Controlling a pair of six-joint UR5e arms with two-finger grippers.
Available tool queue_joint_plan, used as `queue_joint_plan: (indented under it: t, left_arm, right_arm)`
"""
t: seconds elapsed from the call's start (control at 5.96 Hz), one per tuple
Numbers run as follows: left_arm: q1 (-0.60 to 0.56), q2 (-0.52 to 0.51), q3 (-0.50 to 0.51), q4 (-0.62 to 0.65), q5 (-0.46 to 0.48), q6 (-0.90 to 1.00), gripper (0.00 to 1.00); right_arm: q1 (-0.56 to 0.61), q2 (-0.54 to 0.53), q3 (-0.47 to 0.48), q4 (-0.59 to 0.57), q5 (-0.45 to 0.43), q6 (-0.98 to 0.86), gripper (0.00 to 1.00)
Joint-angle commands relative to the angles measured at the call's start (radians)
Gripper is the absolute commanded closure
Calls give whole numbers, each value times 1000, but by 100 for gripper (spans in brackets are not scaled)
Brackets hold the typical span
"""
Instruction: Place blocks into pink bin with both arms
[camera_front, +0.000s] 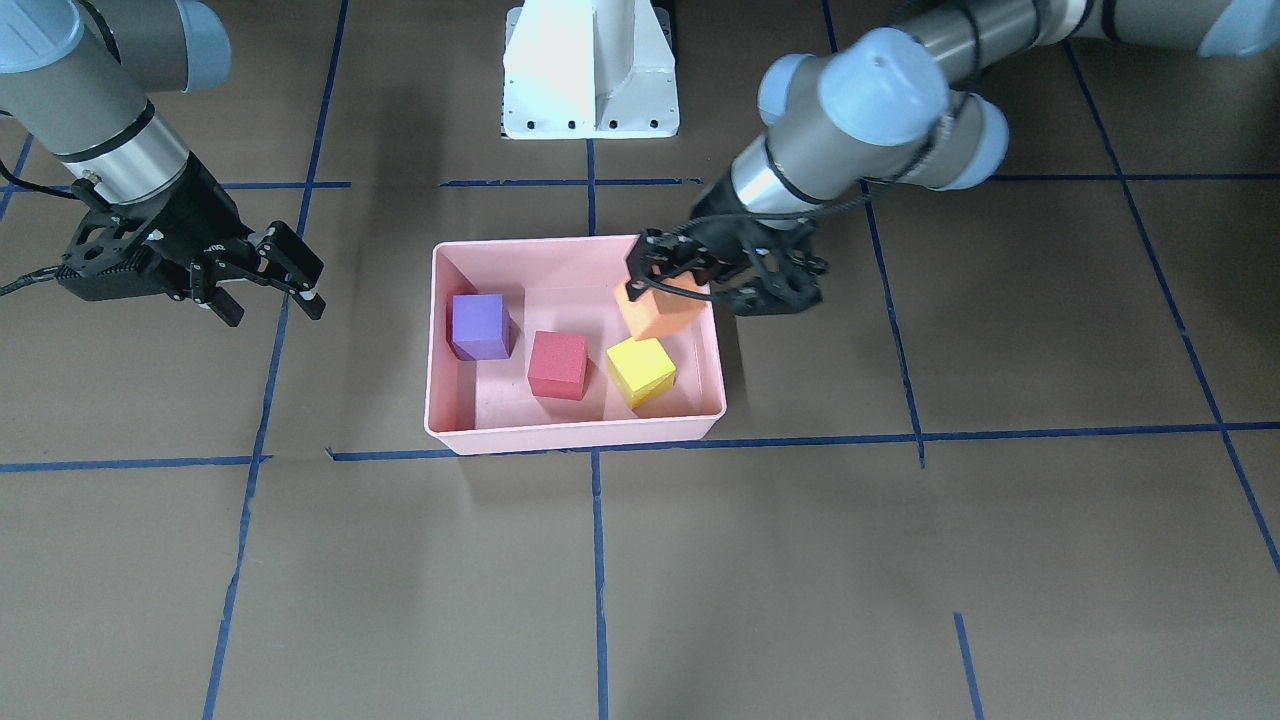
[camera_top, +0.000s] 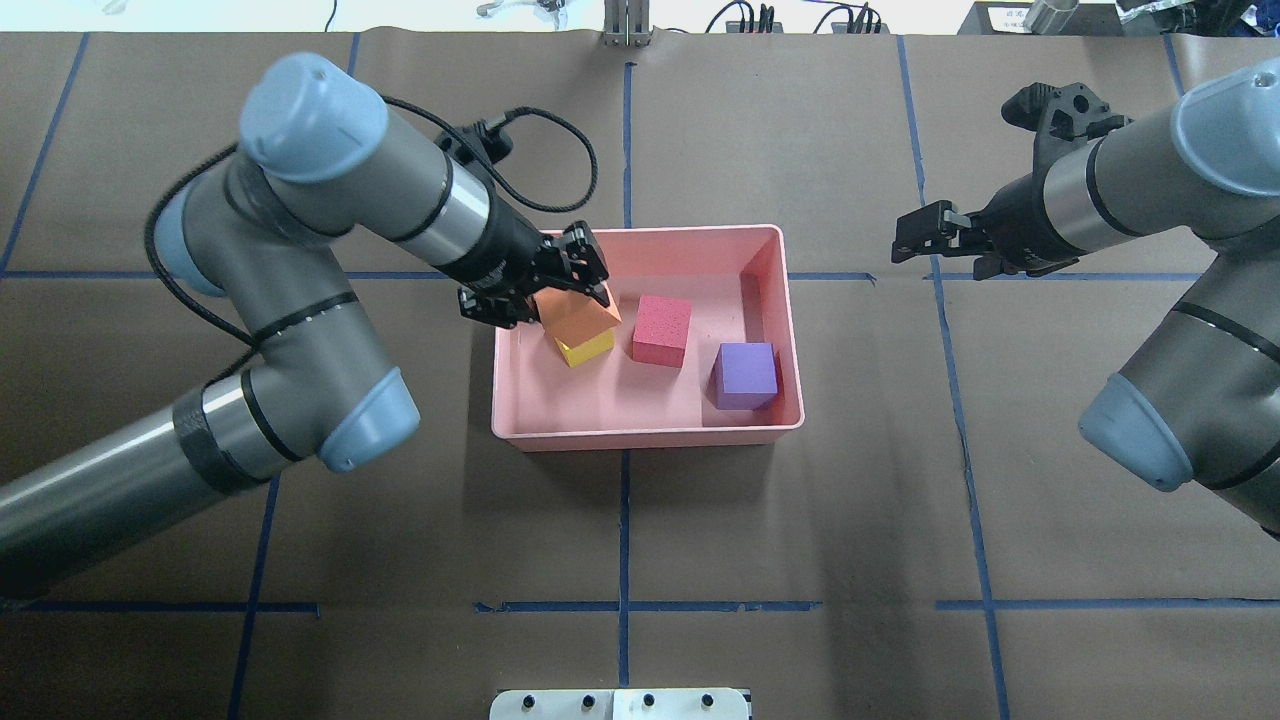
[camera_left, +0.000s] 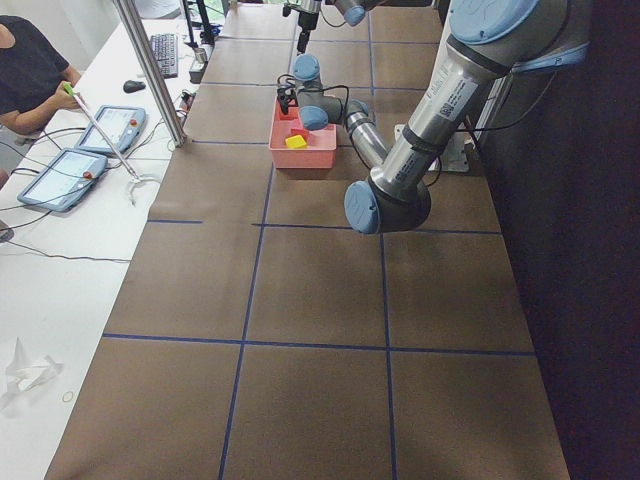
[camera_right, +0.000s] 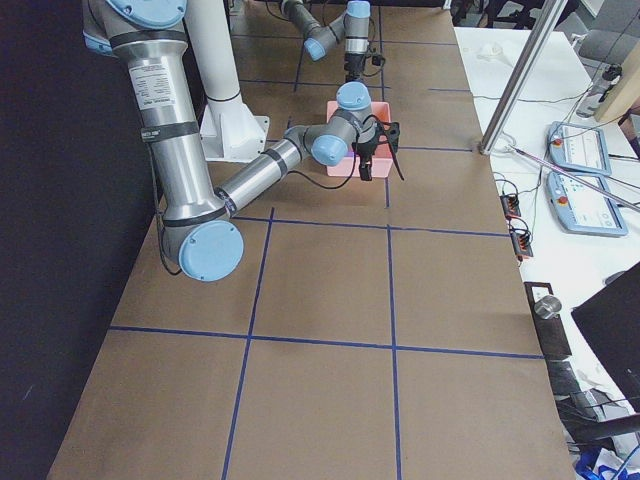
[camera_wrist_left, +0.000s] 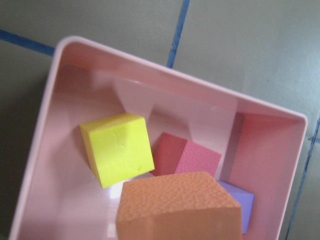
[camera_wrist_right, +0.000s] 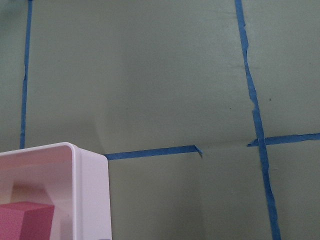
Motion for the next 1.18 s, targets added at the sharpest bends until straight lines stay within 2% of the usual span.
queue_joint_plan:
  t: [0.0,0.17,0.34,0.5,0.67,1.01]
  left_arm:
    - [24,7,-22,1,33,-1,0]
    - [13,11,-47,4,33,-1,0]
    - [-55,24,-64,4,30,2,0]
    - [-138,81,-88,1,24,12,0]
    - [-210,172,-152,8,21,179,0]
    - [-313,350,-160,13,-15,493,0]
  right_arm:
    - [1,-1,0,0,-9,-1,0]
    - [2,-1,-1,0,-8,-1,0]
    - [10,-21,0,-2,-3,-2,0]
    - [60,-70,-3,-5,9,-51,0]
    - [108,-140,-2,-5,12,-186,0]
    - [244,-257,-18,-15,93,-428,0]
